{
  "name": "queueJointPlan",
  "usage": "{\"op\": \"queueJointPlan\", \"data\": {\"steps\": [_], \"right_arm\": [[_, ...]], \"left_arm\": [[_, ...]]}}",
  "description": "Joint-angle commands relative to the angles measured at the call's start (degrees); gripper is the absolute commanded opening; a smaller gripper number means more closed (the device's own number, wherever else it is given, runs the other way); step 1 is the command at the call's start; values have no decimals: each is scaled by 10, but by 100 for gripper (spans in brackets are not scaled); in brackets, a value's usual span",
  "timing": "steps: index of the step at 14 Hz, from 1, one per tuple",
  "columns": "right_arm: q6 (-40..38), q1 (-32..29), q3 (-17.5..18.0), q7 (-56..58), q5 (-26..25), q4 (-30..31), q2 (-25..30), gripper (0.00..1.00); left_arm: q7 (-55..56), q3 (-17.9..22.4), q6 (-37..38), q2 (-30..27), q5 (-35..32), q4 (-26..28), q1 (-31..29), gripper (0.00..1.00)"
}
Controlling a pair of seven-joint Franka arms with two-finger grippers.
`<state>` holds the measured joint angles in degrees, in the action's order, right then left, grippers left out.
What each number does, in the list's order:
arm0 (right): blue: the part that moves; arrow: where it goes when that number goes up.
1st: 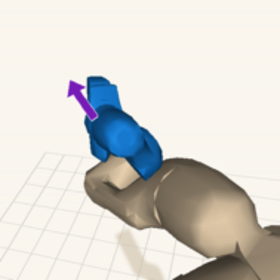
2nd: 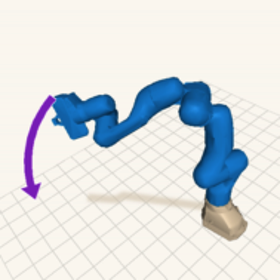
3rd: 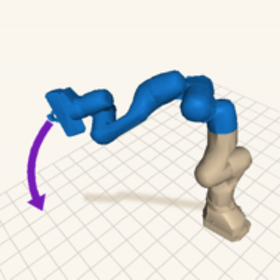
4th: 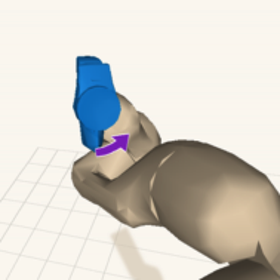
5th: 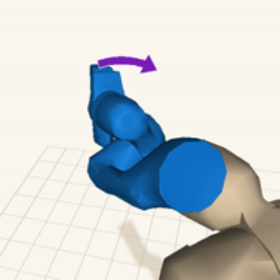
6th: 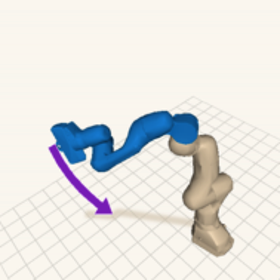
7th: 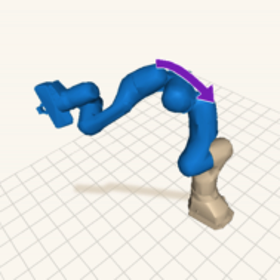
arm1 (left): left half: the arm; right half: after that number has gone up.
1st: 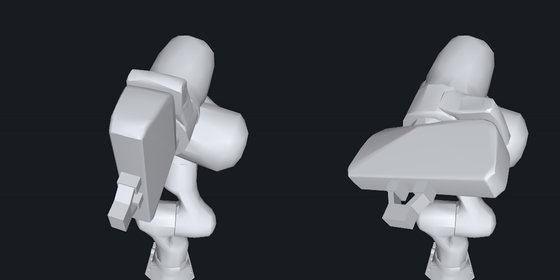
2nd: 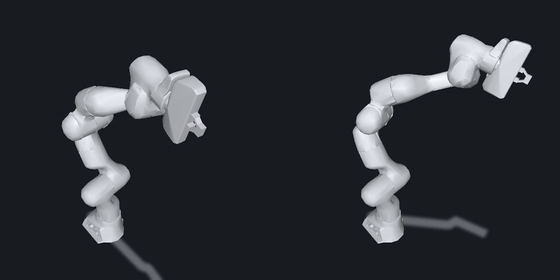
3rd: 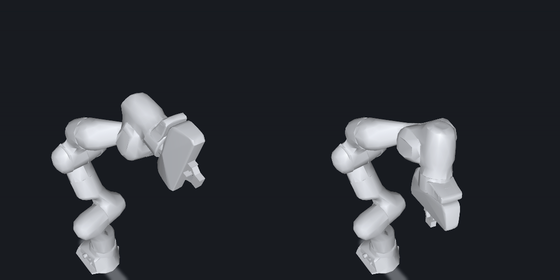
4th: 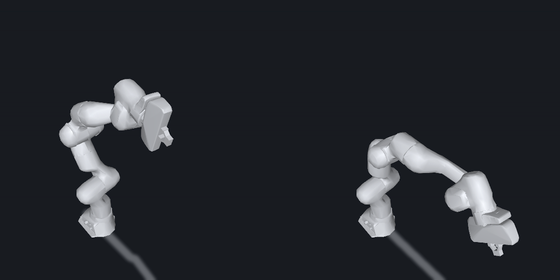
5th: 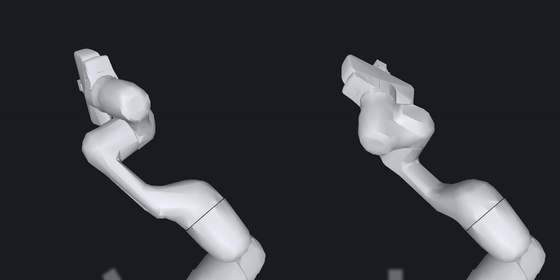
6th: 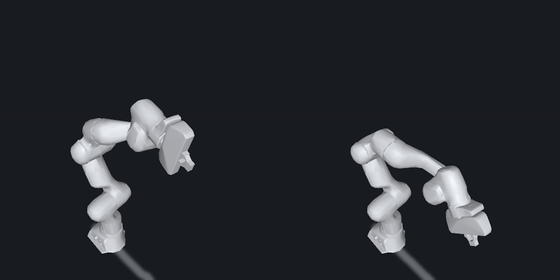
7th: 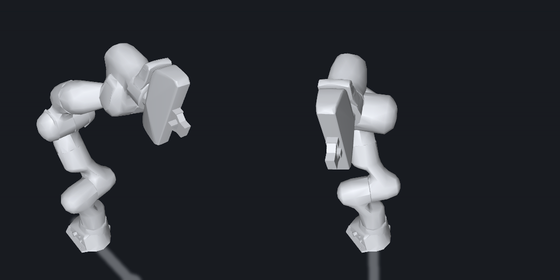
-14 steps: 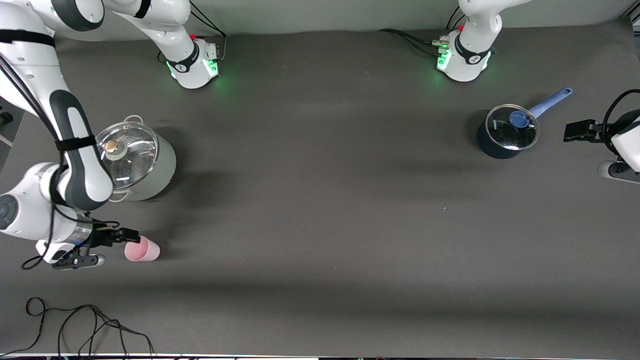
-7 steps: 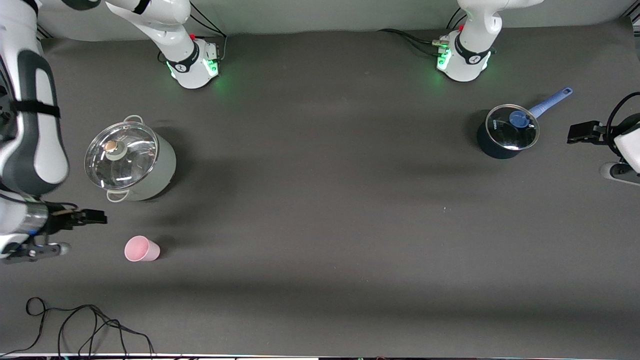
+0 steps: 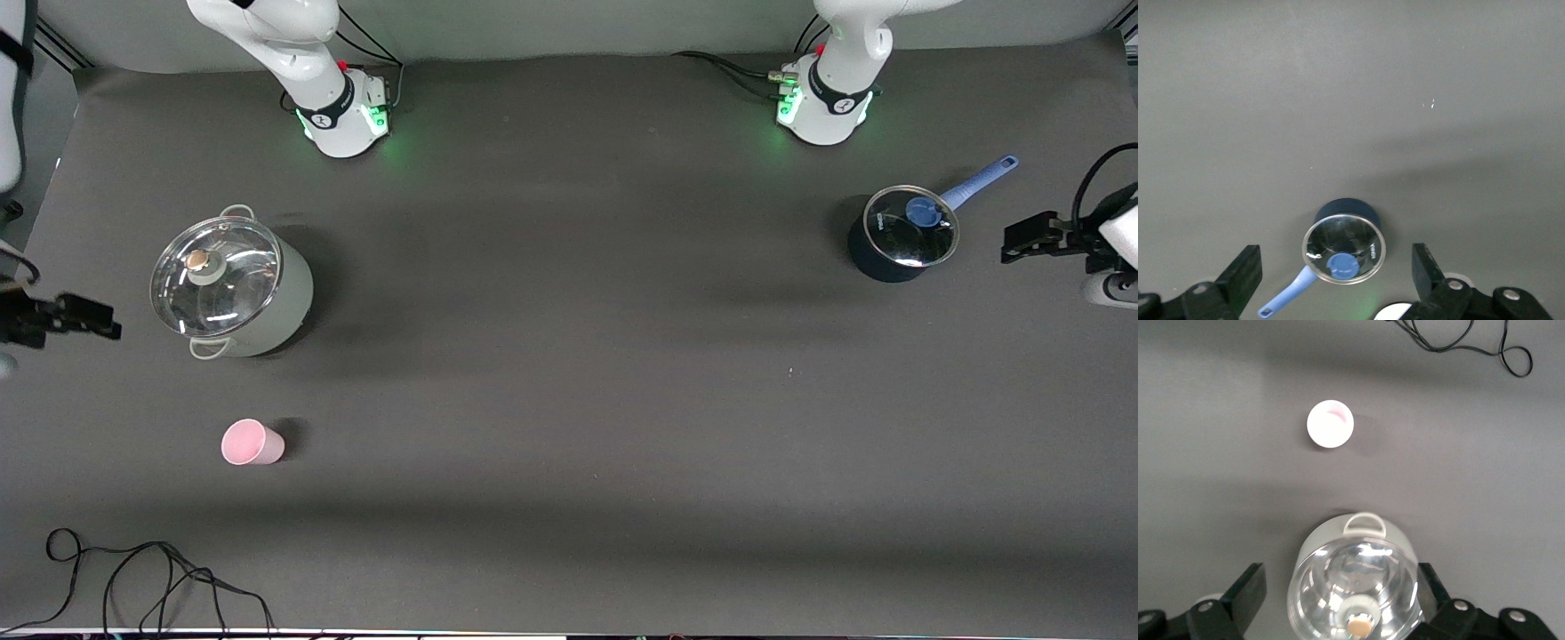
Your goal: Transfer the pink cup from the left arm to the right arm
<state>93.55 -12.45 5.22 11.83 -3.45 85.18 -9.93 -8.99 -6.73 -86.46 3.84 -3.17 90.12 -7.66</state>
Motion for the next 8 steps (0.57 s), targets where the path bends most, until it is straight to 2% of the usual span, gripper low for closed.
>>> {"op": "queueJointPlan", "data": {"steps": [1, 3, 5, 8], "right_arm": [[12, 2, -14, -14, 20, 88, 81, 100], [10, 5, -11, -29, 23, 102, 96, 100], [9, 24, -11, -59, 24, 100, 95, 100], [8, 41, -11, -81, 24, 98, 96, 100]], "left_arm": [[41, -8, -61, -48, 0, 73, 19, 100], [73, 1, -82, -54, 1, 85, 40, 100], [81, 15, -93, -48, 4, 69, 55, 100], [84, 15, -96, -46, 5, 59, 56, 100]]}}
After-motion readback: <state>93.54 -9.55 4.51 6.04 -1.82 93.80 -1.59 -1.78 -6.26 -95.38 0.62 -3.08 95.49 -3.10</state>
